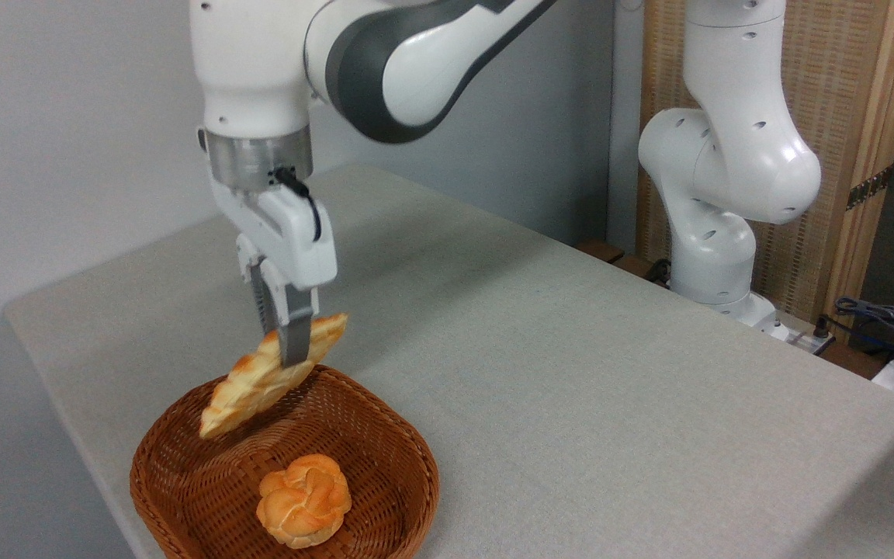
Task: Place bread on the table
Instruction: 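Lift the braided loaf out of the basket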
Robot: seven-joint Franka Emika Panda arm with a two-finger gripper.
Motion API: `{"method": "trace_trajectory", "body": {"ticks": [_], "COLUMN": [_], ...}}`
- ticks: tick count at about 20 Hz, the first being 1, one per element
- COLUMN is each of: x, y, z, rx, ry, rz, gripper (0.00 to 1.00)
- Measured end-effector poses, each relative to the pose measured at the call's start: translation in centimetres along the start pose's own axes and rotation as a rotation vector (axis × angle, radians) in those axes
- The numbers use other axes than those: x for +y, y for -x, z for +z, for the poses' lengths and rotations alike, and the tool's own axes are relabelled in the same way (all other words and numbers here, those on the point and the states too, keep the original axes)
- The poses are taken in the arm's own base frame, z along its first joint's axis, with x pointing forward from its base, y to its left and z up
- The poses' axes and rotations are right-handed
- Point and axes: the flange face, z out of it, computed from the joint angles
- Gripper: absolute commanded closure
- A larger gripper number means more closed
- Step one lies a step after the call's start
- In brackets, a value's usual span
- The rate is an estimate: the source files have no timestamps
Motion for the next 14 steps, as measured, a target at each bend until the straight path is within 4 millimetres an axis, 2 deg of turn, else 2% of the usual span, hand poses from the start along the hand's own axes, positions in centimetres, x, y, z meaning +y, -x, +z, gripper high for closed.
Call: {"method": "trace_trajectory", "body": {"ticks": [8, 10, 11, 12, 13, 14], "x": [3.2, 4.1, 4.5, 4.8, 5.1, 5.4], "y": [2.7, 3.3, 3.6, 3.9, 4.1, 4.2], "z": [-3.6, -3.7, -3.6, -3.4, -3.2, -3.0], "rx": [-0.115, -0.156, -0.179, -0.200, -0.216, -0.227], "ry": [0.119, 0.157, 0.181, 0.202, 0.220, 0.233], "rz": [0.007, 0.035, 0.053, 0.073, 0.090, 0.104], "gripper": [0.66, 0.55, 0.53, 0.36, 0.12, 0.06]}}
